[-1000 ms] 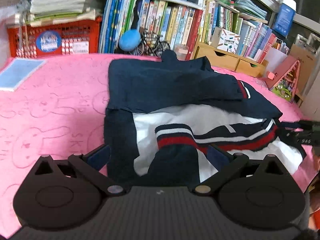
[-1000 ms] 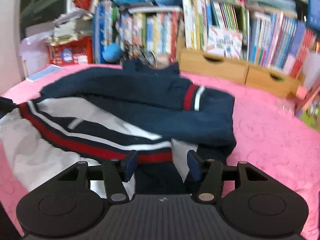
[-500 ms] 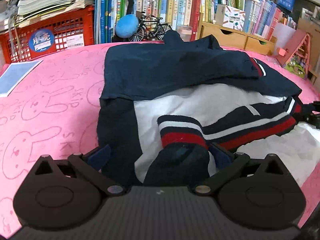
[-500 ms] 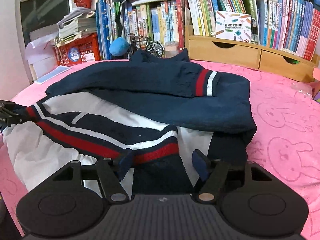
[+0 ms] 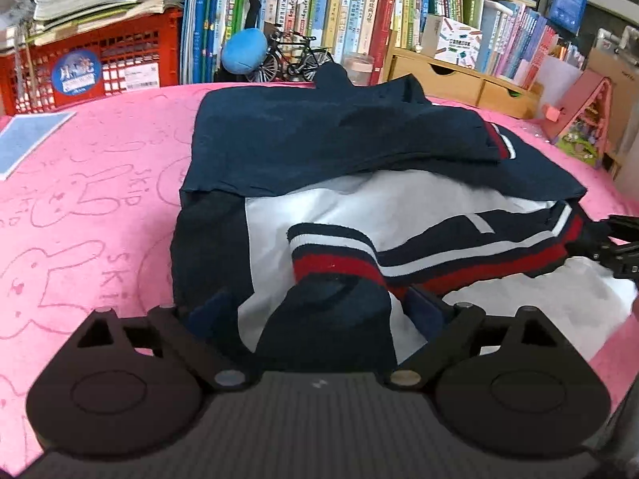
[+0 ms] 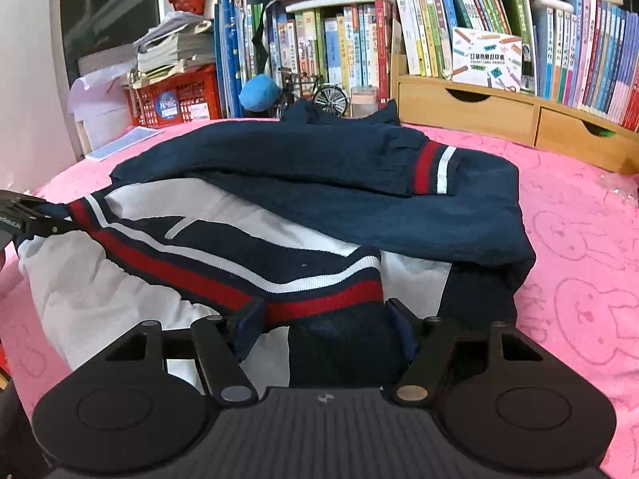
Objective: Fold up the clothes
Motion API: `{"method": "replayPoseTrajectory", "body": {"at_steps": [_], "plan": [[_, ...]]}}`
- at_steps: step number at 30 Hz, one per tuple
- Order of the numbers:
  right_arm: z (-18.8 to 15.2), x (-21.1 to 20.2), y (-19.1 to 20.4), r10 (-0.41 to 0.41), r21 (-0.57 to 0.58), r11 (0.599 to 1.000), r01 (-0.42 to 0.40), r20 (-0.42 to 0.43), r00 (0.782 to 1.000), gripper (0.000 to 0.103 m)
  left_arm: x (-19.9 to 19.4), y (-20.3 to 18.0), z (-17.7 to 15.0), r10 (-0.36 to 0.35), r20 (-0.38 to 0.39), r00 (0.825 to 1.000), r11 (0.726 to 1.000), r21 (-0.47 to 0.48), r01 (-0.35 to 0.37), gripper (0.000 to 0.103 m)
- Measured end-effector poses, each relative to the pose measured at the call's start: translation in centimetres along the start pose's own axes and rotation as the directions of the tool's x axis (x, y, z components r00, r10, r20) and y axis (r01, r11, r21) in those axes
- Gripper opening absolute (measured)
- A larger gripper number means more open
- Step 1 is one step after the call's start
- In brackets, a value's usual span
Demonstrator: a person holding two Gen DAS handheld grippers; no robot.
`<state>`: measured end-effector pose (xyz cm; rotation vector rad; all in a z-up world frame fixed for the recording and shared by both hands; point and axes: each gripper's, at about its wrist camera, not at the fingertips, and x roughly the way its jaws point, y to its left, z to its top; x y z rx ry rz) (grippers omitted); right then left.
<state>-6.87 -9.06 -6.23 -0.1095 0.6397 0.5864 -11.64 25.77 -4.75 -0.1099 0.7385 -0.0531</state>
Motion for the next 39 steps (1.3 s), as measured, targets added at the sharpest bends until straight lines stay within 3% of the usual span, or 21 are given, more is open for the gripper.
{"method": "replayPoseTrajectory", "body": {"at_steps": [1, 3, 7, 8, 11, 14, 18, 21, 26, 29, 32, 35, 37, 39], "plan": [[0.0, 0.0, 0.1, -0.007, 0.003, 1.000, 0.007, 0.000, 1.000, 0.064, -0.2, -0.2, -0.1, 0.005, 0.002, 1.000, 1.000, -0.005, -0.005, 0.089], [0.0, -0.3, 0.7, -0.027, 0.004, 1.000, 0.027, 0.003, 1.000, 0.056, -0.9, -0.6, -0.1, 0.016, 0.013, 1.000, 1.000, -0.006, -0.016, 0.073], [0.0, -1.7, 1.4, -0.068, -0.018, 0.997, 0.069, 0.047, 0.997, 0.026, -1.8, -0.9, 0.2, 0.037, 0.038, 0.999, 0.999, -0.016, -0.036, 0.058], [0.1, -2.1, 1.1, -0.067, 0.000, 0.998, 0.067, 0.057, 0.996, 0.024, -2.0, -0.8, 0.2, 0.034, 0.043, 0.999, 0.999, -0.026, -0.033, 0.056], [0.4, -3.5, 0.3, -0.047, 0.057, 0.997, 0.042, 0.093, 0.995, 0.021, -2.7, -0.8, 0.5, 0.024, 0.066, 0.998, 0.998, -0.055, -0.021, 0.049], [2.0, -5.2, 0.6, -0.069, 0.033, 0.997, 0.065, 0.173, 0.983, 0.019, -3.9, -0.7, 1.6, 0.012, 0.109, 0.994, 0.997, -0.076, -0.003, 0.045], [4.9, -7.3, 1.3, -0.103, -0.018, 0.993, 0.113, 0.301, 0.948, 0.018, -5.6, -1.0, 4.3, 0.015, 0.197, 0.980, 0.998, -0.059, -0.003, 0.042], [7.3, -8.5, 1.5, -0.125, -0.047, 0.987, 0.154, 0.381, 0.916, 0.018, -6.5, -1.5, 7.4, 0.044, 0.283, 0.958, 0.999, -0.018, -0.041, 0.042], [12.8, -5.3, -0.6, -0.192, -0.079, 0.965, 0.249, 0.432, 0.881, 0.018, -3.8, -2.5, 13.0, 0.114, 0.368, 0.923, 0.988, 0.058, -0.145, 0.042], [15.0, -1.4, -2.1, -0.246, -0.097, 0.941, 0.324, 0.458, 0.854, 0.019, 0.1, -2.6, 15.3, 0.167, 0.383, 0.909, 0.977, 0.061, -0.206, 0.042], [16.0, 4.1, -4.1, -0.285, -0.072, 0.937, 0.341, 0.405, 0.869, 0.019, 5.8, -1.3, 17.1, 0.206, 0.301, 0.931, 0.975, 0.019, -0.222, 0.042], [15.6, 10.0, -5.4, -0.306, -0.015, 0.947, 0.322, 0.278, 0.911, 0.019, 11.6, 0.5, 17.2, 0.223, 0.174, 0.959, 0.975, -0.028, -0.222, 0.042], [14.6, 13.5, -6.5, -0.313, 0.019, 0.949, 0.315, 0.183, 0.932, 0.019, 14.0, 1.0, 16.6, 0.247, 0.129, 0.960, 0.969, -0.028, -0.246, 0.043], [13.2, 15.6, -7.0, -0.319, 0.039, 0.948, 0.316, 0.122, 0.940, 0.019, 13.7, 0.6, 16.8, 0.272, 0.178, 0.946, 0.961, -0.009, -0.275, 0.043]]}}
